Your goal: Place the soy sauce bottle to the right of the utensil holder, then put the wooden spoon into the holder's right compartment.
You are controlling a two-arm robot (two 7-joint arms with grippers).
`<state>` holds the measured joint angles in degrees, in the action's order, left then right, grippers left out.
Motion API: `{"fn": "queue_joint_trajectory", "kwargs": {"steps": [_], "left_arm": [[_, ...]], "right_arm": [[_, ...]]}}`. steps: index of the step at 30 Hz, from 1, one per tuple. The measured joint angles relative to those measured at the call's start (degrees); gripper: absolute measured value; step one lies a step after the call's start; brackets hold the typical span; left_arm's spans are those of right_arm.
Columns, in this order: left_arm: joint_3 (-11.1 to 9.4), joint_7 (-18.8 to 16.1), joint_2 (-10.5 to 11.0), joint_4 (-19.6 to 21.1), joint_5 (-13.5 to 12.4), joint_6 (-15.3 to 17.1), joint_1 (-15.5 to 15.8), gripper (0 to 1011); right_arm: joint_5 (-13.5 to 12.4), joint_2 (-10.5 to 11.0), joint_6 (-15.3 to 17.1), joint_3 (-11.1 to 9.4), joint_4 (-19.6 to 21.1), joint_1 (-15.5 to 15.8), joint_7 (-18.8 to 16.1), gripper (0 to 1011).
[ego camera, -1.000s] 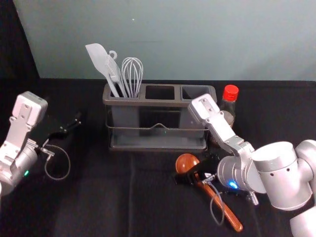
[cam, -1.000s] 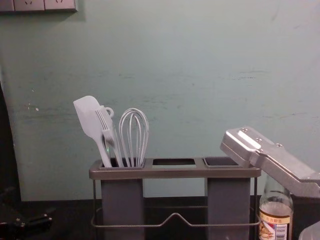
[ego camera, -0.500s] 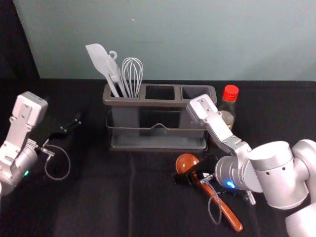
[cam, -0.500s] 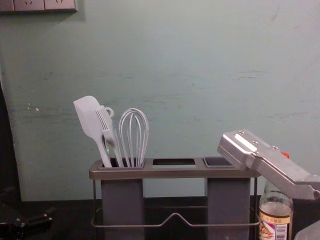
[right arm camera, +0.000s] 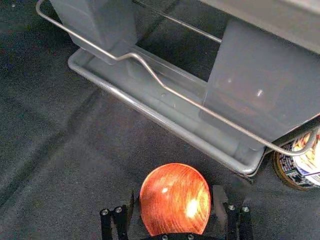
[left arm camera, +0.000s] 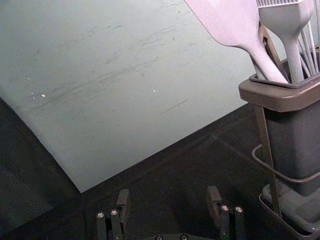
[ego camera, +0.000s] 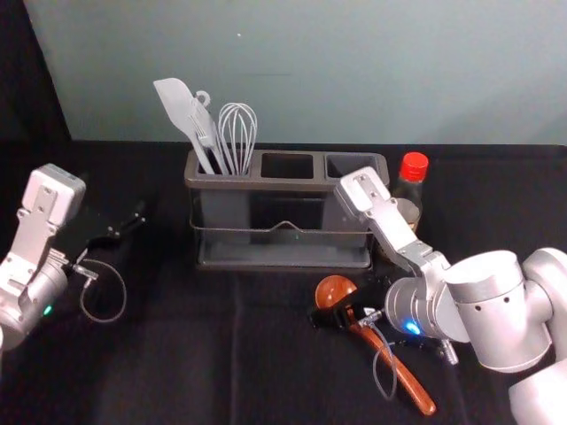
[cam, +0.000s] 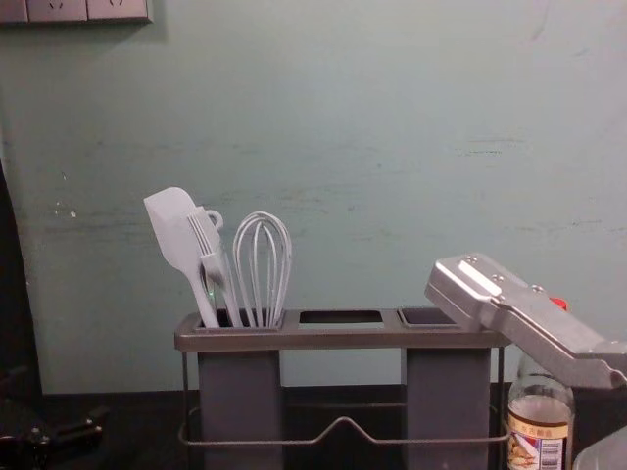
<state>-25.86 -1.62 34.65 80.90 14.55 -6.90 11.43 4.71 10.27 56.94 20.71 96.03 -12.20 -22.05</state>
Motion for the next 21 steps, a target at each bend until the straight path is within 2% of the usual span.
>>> {"fn": "queue_joint_trajectory", "kwargs": {"steps": [3, 10, 15, 21], "left_arm": [[0.00, 0.00, 0.00, 0.00, 0.00, 0.00, 0.00, 1000], [0.00, 0.00, 0.00, 0.00, 0.00, 0.00, 0.00, 1000], [0.00, 0.00, 0.00, 0.00, 0.00, 0.00, 0.00, 1000], [0.00, 0.00, 0.00, 0.00, 0.00, 0.00, 0.00, 1000]], "right_arm": [[0.21, -0.11, -0.07, -0.09, -0.09, 0.00, -0.14, 999], [1.06, -0.54, -0.61, -0.48, -0.34, 0.16, -0.65, 838], [1.58, -0.61, -0.67, -0.59, -0.28, 0.23, -1.15, 837], [2.20, -0.19, -0.29, -1.05, 4.14, 1.69, -1.94, 837]]}}
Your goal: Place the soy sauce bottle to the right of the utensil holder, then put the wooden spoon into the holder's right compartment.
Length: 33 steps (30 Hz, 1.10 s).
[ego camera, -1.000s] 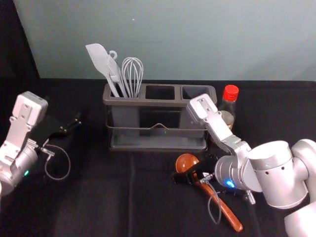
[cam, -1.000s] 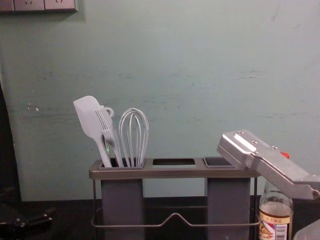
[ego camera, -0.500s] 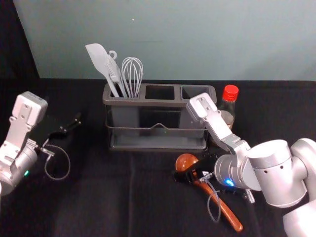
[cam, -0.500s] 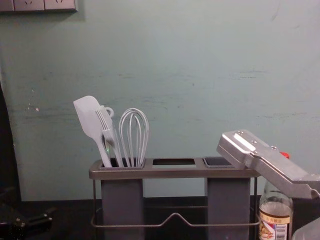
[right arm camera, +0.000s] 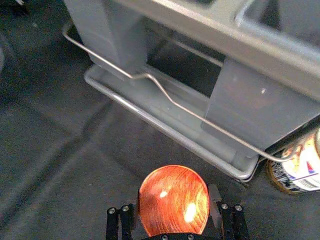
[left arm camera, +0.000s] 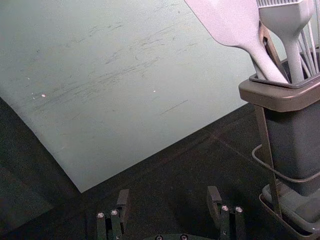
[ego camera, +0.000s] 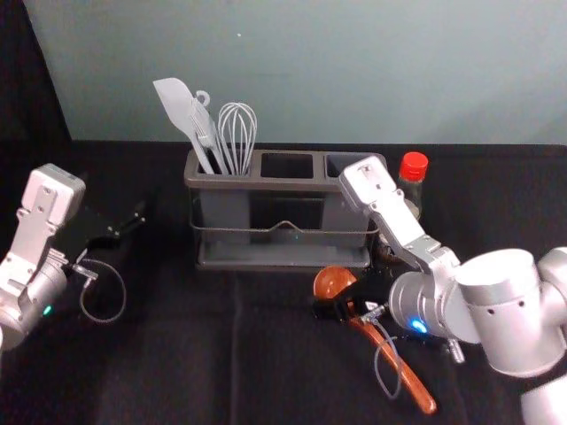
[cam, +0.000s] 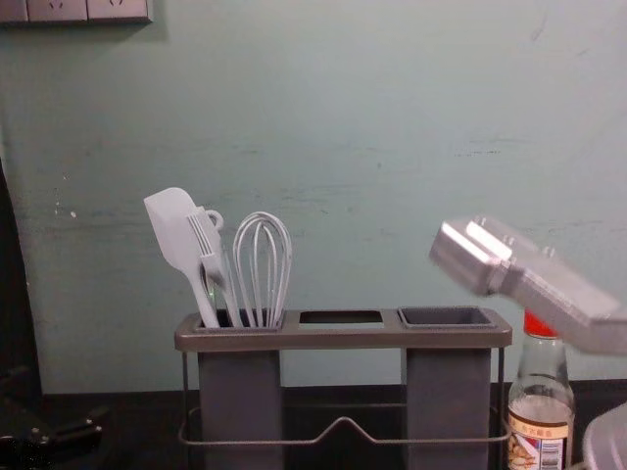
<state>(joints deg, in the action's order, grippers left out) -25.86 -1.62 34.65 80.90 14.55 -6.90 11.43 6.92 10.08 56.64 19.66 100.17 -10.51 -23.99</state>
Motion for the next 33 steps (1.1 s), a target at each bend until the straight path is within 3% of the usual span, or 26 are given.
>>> {"fn": "queue_joint_trajectory", "kwargs": {"steps": [4, 11, 15, 17, 19, 22, 23, 24, 26, 27, 28, 30, 31, 33], "left_arm": [[0.00, 0.00, 0.00, 0.00, 0.00, 0.00, 0.00, 1000], [0.00, 0.00, 0.00, 0.00, 0.00, 0.00, 0.00, 1000], [0.00, 0.00, 0.00, 0.00, 0.00, 0.00, 0.00, 1000], [0.00, 0.00, 0.00, 0.00, 0.00, 0.00, 0.00, 1000], [0.00, 0.00, 0.00, 0.00, 0.00, 0.00, 0.00, 1000], [0.00, 0.00, 0.00, 0.00, 0.00, 0.00, 0.00, 1000], [0.00, 0.00, 0.00, 0.00, 0.00, 0.00, 0.00, 1000], [0.00, 0.00, 0.00, 0.00, 0.00, 0.00, 0.00, 1000], [0.00, 0.00, 0.00, 0.00, 0.00, 0.00, 0.00, 1000], [0.00, 0.00, 0.00, 0.00, 0.00, 0.00, 0.00, 1000], [0.00, 0.00, 0.00, 0.00, 0.00, 0.00, 0.00, 1000], [0.00, 0.00, 0.00, 0.00, 0.00, 0.00, 0.00, 1000], [0.00, 0.00, 0.00, 0.00, 0.00, 0.00, 0.00, 1000], [0.00, 0.00, 0.00, 0.00, 0.00, 0.00, 0.00, 1000]], "right_arm": [[0.16, 0.53, 0.03, -0.70, 3.89, 1.74, -0.48, 836], [0.06, 1.36, -1.70, -3.69, 10.78, 6.74, -0.99, 837], [-0.03, 1.55, -4.82, -6.04, 14.42, 10.21, -0.67, 837], [0.09, 1.34, -8.35, -7.58, 16.48, 12.62, 0.39, 837], [0.13, 1.14, -14.74, -9.26, 18.87, 15.64, 2.06, 837], [-0.02, 1.18, -20.16, -10.13, 20.16, 17.55, 3.10, 836], [-0.47, 1.35, -24.46, -10.61, 20.90, 18.83, 3.68, 837], [-0.47, 1.35, -24.46, -10.61, 20.90, 18.83, 3.68, 836], [-1.56, 2.16, -32.56, -11.23, 21.80, 20.84, 4.21, 836], [-1.56, 2.16, -32.56, -11.23, 21.80, 20.84, 4.21, 836], [-2.05, 2.49, -36.55, -11.40, 21.97, 21.63, 4.54, 837], [-2.52, 2.77, -40.50, -11.57, 22.02, 22.44, 4.87, 837], [-2.91, 2.97, -44.86, -11.71, 22.02, 23.20, 5.36, 836], [-3.19, 3.19, -49.06, -11.89, 21.87, 24.00, 5.93, 837]]}}
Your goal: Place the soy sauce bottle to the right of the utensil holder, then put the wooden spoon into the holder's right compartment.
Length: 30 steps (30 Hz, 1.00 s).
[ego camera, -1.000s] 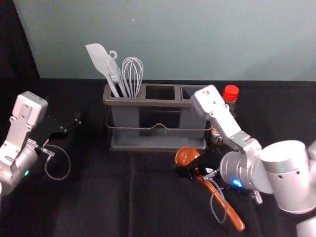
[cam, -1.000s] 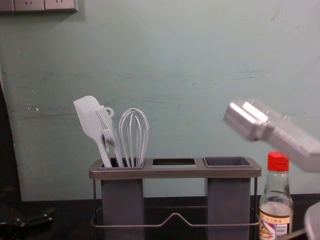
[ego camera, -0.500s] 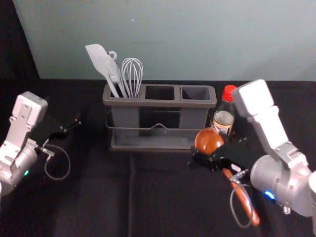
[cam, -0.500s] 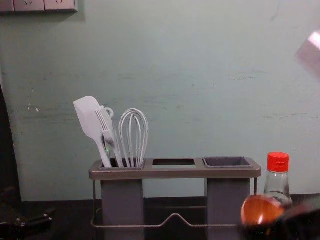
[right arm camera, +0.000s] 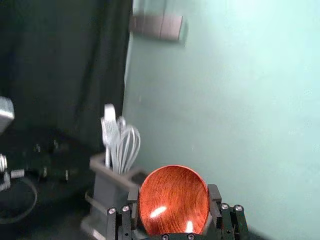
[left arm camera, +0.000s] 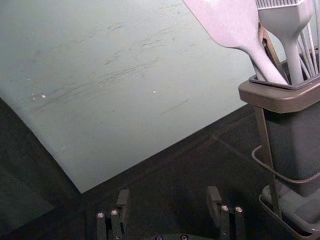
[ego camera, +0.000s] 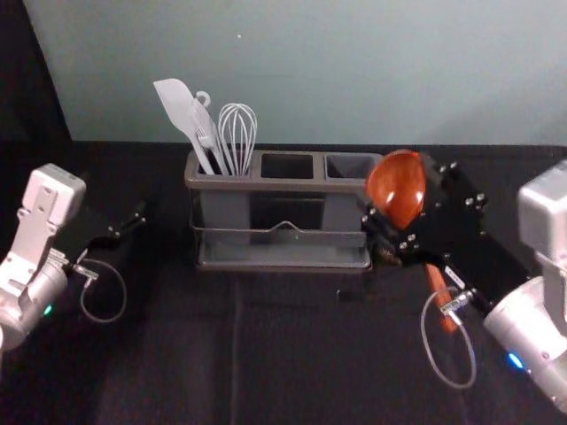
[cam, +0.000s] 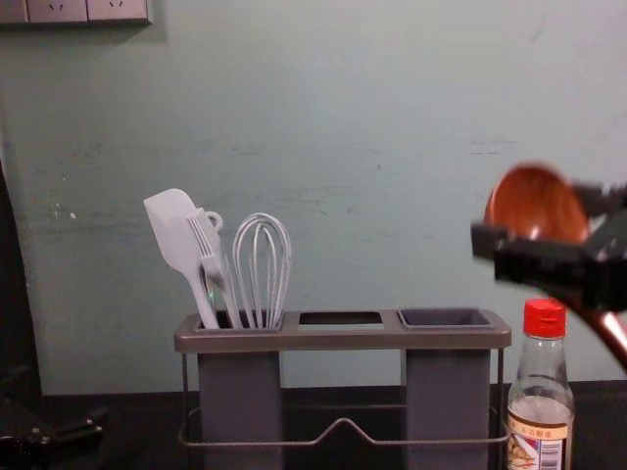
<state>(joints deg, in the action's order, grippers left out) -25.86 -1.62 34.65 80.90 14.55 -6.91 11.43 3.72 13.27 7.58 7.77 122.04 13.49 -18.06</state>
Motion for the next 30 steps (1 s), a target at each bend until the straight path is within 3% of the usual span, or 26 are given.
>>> {"fn": "queue_joint_trajectory", "kwargs": {"steps": [3, 4, 6, 9, 30], "left_arm": [[0.00, 0.00, 0.00, 0.00, 0.00, 0.00, 0.00, 1000], [0.00, 0.00, 0.00, 0.00, 0.00, 0.00, 0.00, 1000], [0.00, 0.00, 0.00, 0.00, 0.00, 0.00, 0.00, 1000], [0.00, 0.00, 0.00, 0.00, 0.00, 0.00, 0.00, 1000], [0.00, 0.00, 0.00, 0.00, 0.00, 0.00, 0.00, 1000]], "right_arm": [[-1.23, 0.54, -9.58, -0.53, -0.82, 1.47, 0.86, 836], [-1.23, 0.54, -9.58, -0.53, -0.82, 1.47, 0.86, 837], [-1.94, 0.84, -12.71, -0.70, -1.35, 1.76, 1.05, 837], [-2.95, 1.07, -12.30, -0.73, -1.70, 1.55, 1.25, 837], [-2.63, 1.00, -12.22, -0.66, -1.69, 1.53, 1.23, 837]]}}
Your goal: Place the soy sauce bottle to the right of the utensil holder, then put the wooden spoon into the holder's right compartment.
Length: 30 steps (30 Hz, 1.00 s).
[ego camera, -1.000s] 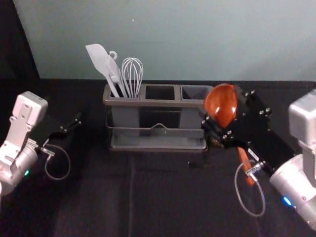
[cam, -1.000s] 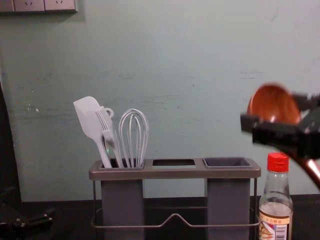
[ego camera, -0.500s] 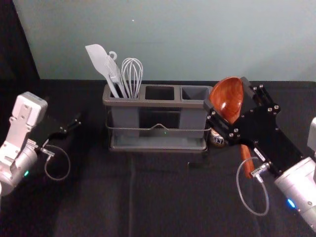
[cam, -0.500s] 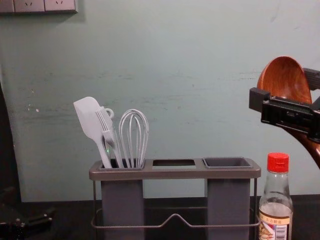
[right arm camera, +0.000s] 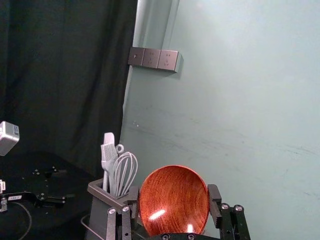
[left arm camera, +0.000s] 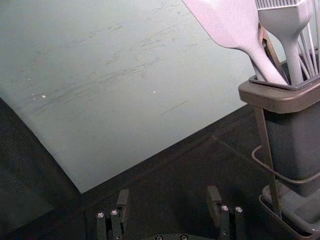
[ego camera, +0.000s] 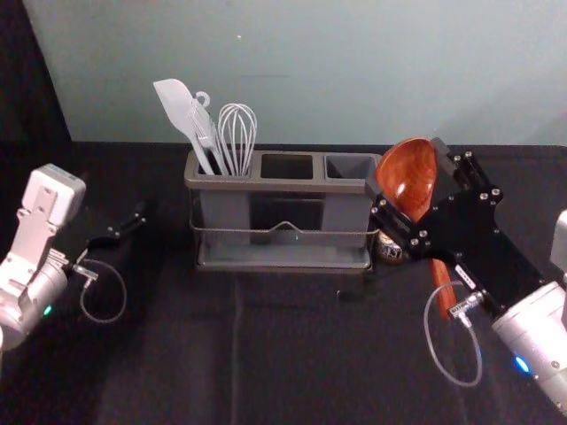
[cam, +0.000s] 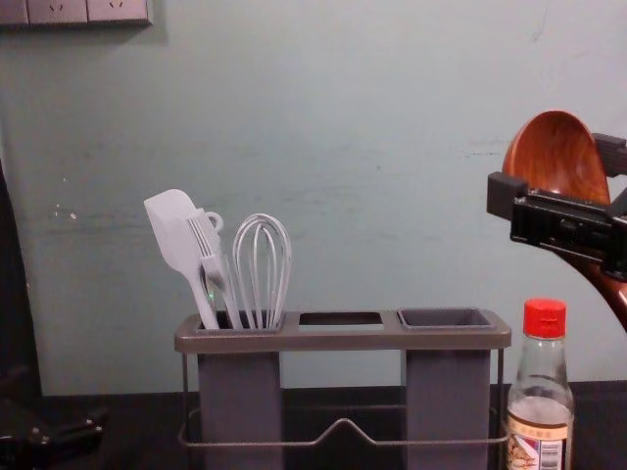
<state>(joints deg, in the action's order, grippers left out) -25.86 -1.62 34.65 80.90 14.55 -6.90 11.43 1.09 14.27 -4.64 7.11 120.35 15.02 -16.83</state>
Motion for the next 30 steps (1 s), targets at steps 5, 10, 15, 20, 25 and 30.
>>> {"fn": "queue_joint_trajectory", "kwargs": {"steps": [5, 10, 15, 20, 25, 30], "left_arm": [[0.00, 0.00, 0.00, 0.00, 0.00, 0.00, 0.00, 1000], [0.00, 0.00, 0.00, 0.00, 0.00, 0.00, 0.00, 1000], [0.00, 0.00, 0.00, 0.00, 0.00, 0.00, 0.00, 1000], [0.00, 0.00, 0.00, 0.00, 0.00, 0.00, 0.00, 1000], [0.00, 0.00, 0.00, 0.00, 0.00, 0.00, 0.00, 1000], [0.00, 0.00, 0.00, 0.00, 0.00, 0.00, 0.00, 1000]], "right_arm": [[-0.24, 0.10, -0.03, 0.00, -0.04, -0.17, 0.01, 837], [-2.73, 0.14, -1.44, 0.19, -2.39, -3.79, -0.45, 836], [-5.05, 0.20, -1.75, 0.61, -6.31, -9.42, -1.77, 837], [-9.19, 0.26, -2.26, 1.35, -13.27, -17.61, -4.91, 837], [-13.01, 0.68, -2.79, 2.52, -19.85, -24.97, -8.95, 837], [-15.27, 0.63, -2.90, 4.17, -25.53, -31.34, -11.64, 837]]}}
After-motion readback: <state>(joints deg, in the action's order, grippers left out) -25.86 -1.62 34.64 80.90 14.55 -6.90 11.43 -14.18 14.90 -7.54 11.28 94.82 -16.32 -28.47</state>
